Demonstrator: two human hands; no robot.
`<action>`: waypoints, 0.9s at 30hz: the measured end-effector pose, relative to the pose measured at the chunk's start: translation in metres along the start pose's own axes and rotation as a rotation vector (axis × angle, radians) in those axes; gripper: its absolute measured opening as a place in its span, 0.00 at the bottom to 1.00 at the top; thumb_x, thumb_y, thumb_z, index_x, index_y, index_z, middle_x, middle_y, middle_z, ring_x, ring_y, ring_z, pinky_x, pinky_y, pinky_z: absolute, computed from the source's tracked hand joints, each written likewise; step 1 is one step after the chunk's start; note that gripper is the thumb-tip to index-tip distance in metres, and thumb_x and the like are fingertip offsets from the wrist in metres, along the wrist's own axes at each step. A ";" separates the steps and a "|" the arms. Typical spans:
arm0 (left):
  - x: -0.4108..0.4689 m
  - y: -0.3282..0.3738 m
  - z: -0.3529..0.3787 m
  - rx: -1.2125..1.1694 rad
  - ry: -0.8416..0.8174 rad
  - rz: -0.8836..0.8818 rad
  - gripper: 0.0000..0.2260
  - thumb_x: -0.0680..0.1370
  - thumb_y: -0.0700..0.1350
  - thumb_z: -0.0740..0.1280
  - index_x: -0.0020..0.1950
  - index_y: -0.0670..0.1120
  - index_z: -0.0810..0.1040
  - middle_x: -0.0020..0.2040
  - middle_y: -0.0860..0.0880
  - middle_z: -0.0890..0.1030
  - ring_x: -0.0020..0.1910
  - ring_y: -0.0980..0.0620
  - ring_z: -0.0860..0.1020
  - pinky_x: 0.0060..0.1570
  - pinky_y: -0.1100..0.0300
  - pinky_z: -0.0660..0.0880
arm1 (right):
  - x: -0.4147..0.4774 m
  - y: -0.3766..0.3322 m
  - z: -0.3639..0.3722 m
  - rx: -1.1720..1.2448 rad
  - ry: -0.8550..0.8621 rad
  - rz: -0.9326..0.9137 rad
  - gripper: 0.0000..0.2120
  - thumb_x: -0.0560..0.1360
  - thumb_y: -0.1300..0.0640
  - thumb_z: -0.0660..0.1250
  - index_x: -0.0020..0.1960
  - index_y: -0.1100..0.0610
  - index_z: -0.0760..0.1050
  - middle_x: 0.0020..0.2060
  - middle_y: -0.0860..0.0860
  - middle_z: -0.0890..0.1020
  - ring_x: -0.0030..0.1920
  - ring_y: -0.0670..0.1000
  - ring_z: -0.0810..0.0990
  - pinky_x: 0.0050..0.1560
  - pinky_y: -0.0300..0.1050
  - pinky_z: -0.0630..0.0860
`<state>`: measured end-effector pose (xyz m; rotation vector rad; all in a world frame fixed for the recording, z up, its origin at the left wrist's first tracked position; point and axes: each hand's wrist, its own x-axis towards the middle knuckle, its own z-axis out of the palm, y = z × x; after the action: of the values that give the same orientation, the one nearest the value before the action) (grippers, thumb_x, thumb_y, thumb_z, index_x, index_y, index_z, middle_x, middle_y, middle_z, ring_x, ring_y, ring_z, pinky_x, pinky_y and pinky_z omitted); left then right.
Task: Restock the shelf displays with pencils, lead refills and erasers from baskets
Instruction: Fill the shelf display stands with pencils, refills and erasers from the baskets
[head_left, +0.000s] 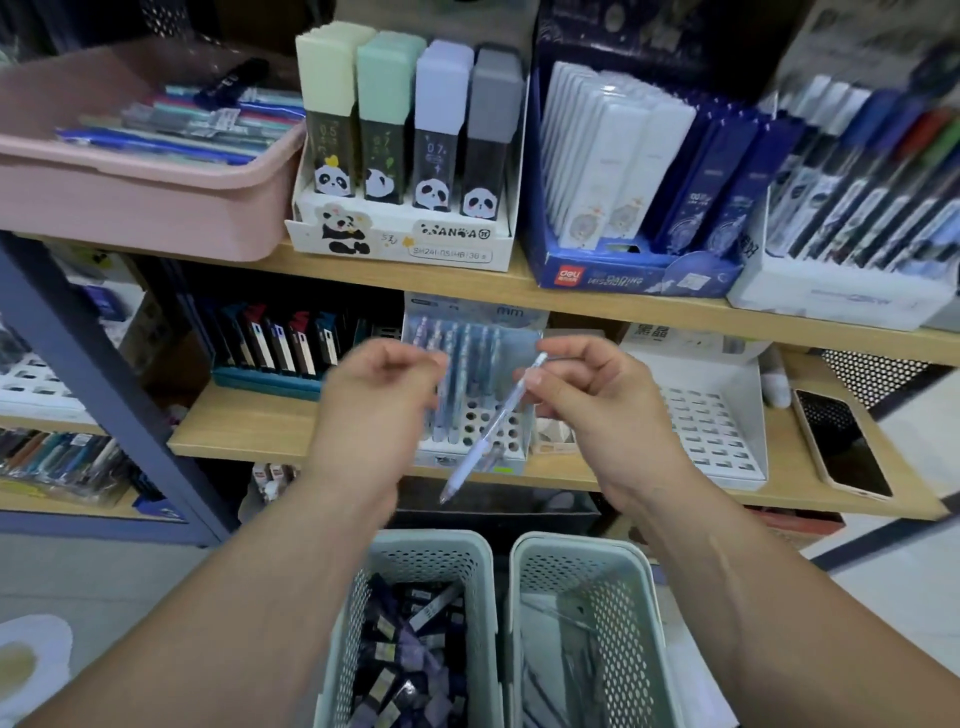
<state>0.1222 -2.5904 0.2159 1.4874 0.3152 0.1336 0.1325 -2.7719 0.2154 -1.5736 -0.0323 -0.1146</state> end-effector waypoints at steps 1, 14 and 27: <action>0.006 0.002 -0.003 0.013 0.102 0.074 0.01 0.77 0.42 0.71 0.48 0.47 0.80 0.42 0.50 0.82 0.39 0.55 0.78 0.41 0.65 0.74 | 0.003 0.001 -0.005 -0.033 0.045 -0.018 0.09 0.75 0.66 0.73 0.53 0.57 0.78 0.38 0.56 0.85 0.39 0.50 0.84 0.41 0.42 0.79; 0.031 -0.032 0.002 0.023 -0.013 -0.189 0.16 0.83 0.52 0.60 0.71 0.53 0.73 0.66 0.51 0.77 0.66 0.49 0.75 0.63 0.52 0.68 | 0.034 0.029 0.008 -0.668 0.138 -0.403 0.11 0.76 0.59 0.74 0.57 0.54 0.79 0.41 0.35 0.78 0.42 0.36 0.79 0.49 0.32 0.78; 0.034 -0.033 0.008 -0.102 0.080 -0.216 0.17 0.81 0.58 0.61 0.67 0.53 0.73 0.60 0.51 0.79 0.61 0.49 0.76 0.60 0.51 0.69 | 0.055 0.052 0.025 -0.912 0.076 -0.565 0.14 0.74 0.63 0.74 0.59 0.58 0.83 0.49 0.54 0.84 0.47 0.53 0.83 0.53 0.49 0.82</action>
<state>0.1538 -2.5916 0.1794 1.3404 0.5236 0.0357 0.1931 -2.7500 0.1688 -2.4294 -0.4139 -0.7110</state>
